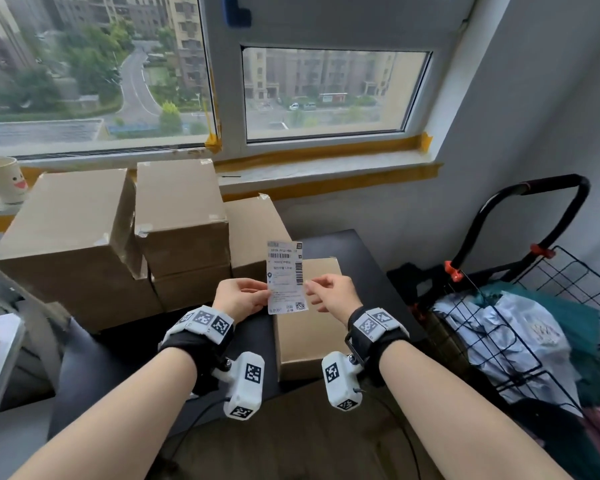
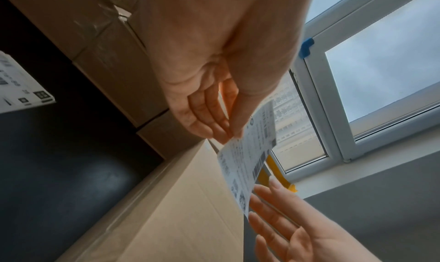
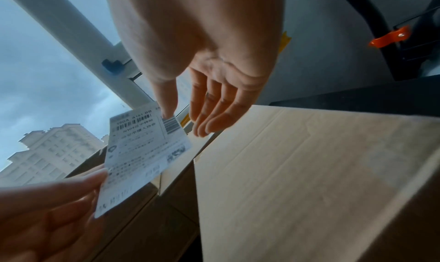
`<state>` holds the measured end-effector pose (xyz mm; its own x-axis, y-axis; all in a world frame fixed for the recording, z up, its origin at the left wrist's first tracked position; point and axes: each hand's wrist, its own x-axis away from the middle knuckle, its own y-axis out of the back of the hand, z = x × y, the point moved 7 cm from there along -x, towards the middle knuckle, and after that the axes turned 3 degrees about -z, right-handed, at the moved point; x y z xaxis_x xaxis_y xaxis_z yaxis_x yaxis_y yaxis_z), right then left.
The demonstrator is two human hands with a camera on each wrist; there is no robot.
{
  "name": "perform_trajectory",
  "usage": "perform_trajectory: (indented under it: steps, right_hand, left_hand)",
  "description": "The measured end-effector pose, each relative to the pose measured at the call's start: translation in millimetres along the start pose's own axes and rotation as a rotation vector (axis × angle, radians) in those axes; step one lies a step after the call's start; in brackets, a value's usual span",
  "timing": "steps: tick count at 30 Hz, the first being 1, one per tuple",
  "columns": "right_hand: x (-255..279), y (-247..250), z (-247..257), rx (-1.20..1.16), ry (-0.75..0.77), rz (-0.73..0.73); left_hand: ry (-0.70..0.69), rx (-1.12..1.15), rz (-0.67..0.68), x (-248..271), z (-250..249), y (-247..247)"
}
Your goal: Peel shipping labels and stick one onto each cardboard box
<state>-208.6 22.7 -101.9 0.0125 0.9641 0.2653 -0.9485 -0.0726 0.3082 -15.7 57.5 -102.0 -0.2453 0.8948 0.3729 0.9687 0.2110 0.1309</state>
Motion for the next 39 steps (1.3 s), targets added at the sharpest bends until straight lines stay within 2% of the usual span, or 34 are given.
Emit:
perform_trajectory:
  steps: [4,11,20,27,39]
  right_hand:
    - [-8.6,15.2,-17.6,0.018,-0.07,0.044]
    - [-19.4,30.1,-46.6,0.12,-0.103,0.058]
    - [-34.3,30.0,-59.7,0.436,-0.092,0.035]
    - [-33.1,30.0,-55.2,0.547,-0.075,0.027]
    - [-37.3,25.5,-54.6,0.628,-0.077,0.043]
  left_hand:
    - [0.044,-0.011,0.038,-2.6,7.6,-27.5]
    - [0.106,-0.194,-0.017,-8.2,28.7,-54.1]
    - [0.146,-0.386,-0.204,-9.6,42.8,-60.2]
    - [0.162,-0.403,-0.21,-10.3,45.3,-62.8]
    - [0.151,-0.582,-0.174,-12.4,34.7,-67.0]
